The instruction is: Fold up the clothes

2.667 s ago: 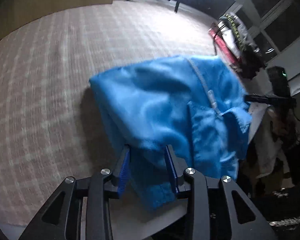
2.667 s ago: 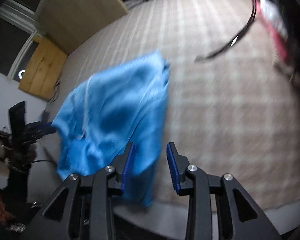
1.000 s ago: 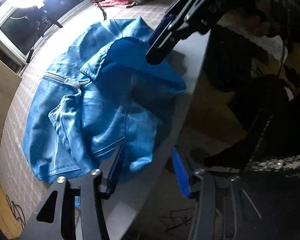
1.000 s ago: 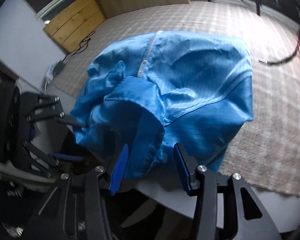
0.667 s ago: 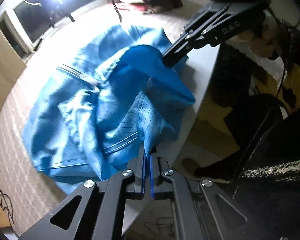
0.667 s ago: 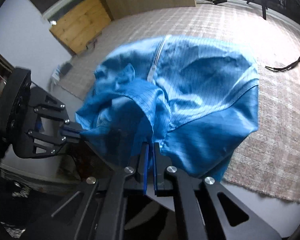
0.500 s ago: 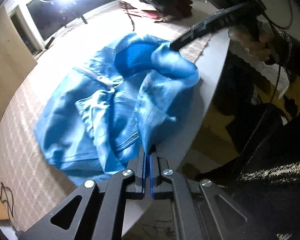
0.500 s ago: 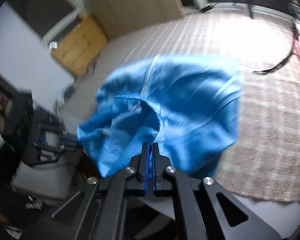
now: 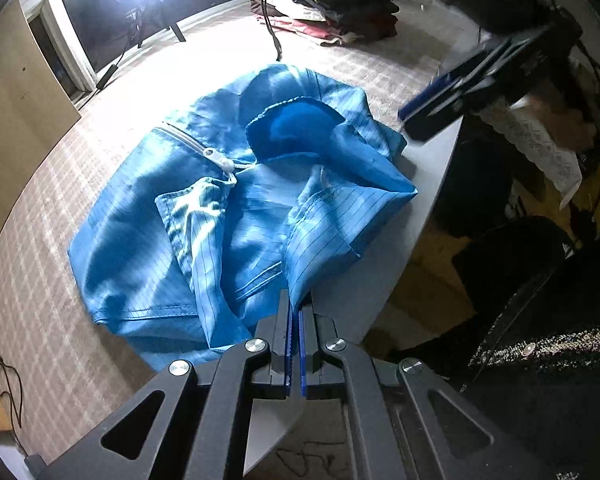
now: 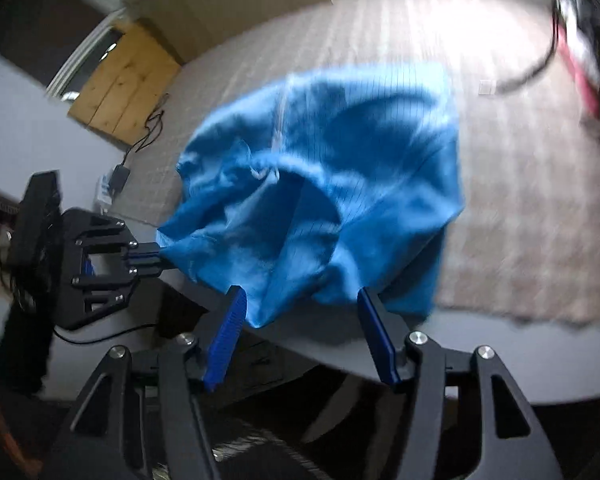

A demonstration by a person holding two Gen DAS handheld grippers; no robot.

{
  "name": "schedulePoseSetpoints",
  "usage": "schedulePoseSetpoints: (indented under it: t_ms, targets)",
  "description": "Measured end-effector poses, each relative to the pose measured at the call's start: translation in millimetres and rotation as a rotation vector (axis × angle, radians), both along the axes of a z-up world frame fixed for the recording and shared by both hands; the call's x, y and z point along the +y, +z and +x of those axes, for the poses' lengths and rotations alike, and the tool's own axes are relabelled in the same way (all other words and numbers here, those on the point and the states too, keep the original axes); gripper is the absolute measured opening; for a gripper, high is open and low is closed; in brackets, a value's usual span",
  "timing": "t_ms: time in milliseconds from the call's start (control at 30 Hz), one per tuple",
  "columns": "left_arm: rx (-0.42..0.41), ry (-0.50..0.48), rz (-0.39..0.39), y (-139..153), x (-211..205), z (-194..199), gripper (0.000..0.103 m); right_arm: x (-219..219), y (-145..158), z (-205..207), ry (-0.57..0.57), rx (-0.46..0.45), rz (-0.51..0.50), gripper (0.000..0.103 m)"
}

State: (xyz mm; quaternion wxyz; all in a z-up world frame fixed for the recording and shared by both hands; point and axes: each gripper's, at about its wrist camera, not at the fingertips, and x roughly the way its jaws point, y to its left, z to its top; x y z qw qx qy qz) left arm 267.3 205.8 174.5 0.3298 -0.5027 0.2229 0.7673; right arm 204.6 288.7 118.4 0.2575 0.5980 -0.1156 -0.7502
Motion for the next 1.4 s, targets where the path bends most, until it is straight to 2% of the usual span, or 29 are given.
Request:
schedulePoseSetpoints:
  t_ms: [133,200,233,267,300,333,433,500,600,700,800,900,933,1000,1033,1133,1233,1300,1400]
  targets:
    - [0.0,-0.011,-0.01,-3,7,2,0.002,-4,-29,-5,-0.085,-0.147,-0.091,0.057]
    - [-0.008,-0.006,-0.009,-4,9,0,0.002,-12,-34,-5,-0.075,-0.168,-0.083,0.056]
    - [-0.009,-0.01,-0.012,-6,11,0,0.002,-16,-35,-4,-0.062,-0.164,-0.081,0.046]
    - [-0.01,-0.014,-0.015,-8,13,-1,0.002,-20,-36,-3,-0.049,-0.163,-0.081,0.018]
    - [-0.01,-0.018,-0.024,-9,13,0,0.002,-21,-37,-3,-0.038,-0.166,-0.087,0.005]
    - [-0.01,-0.021,-0.031,-10,13,0,0.002,-20,-38,-3,-0.04,-0.165,-0.102,0.003]
    - [-0.02,-0.029,-0.045,-18,14,3,0.002,-6,-26,-4,-0.078,-0.106,-0.114,0.003]
    - [-0.027,-0.035,-0.054,-23,15,5,0.002,5,-10,-3,-0.112,-0.038,-0.145,0.002]
    - [-0.038,-0.043,-0.068,-31,16,8,0.001,7,2,4,-0.135,0.055,-0.133,0.002]
    - [-0.048,-0.051,-0.08,-37,17,11,0.001,-2,-12,13,-0.138,0.075,-0.06,0.002]
    - [-0.044,-0.059,-0.045,-22,18,9,0.006,2,0,18,-0.168,0.118,-0.101,0.002]
    - [-0.041,-0.067,-0.009,-7,20,8,0.006,4,12,17,-0.153,0.162,-0.07,0.002]
    - [-0.039,-0.07,0.003,-2,20,8,0.009,7,11,18,-0.152,0.165,-0.054,0.002]
    - [-0.037,-0.075,0.026,8,21,7,0.023,5,10,22,-0.151,0.182,-0.014,0.002]
    - [-0.036,-0.078,0.038,13,21,7,0.024,5,9,24,-0.151,0.185,-0.01,0.002]
    - [-0.024,-0.078,0.074,28,20,2,0.024,6,10,30,-0.154,0.2,-0.001,0.002]
    - [-0.038,-0.023,0.111,26,12,-25,0.022,5,11,33,-0.157,0.23,0.01,0.002]
    - [-0.068,0.004,0.144,16,14,-48,0.012,1,8,35,-0.167,0.234,0.017,0.002]
    - [-0.095,-0.026,0.139,-15,33,-69,0.009,-1,-2,35,-0.186,0.227,0.025,0.002]
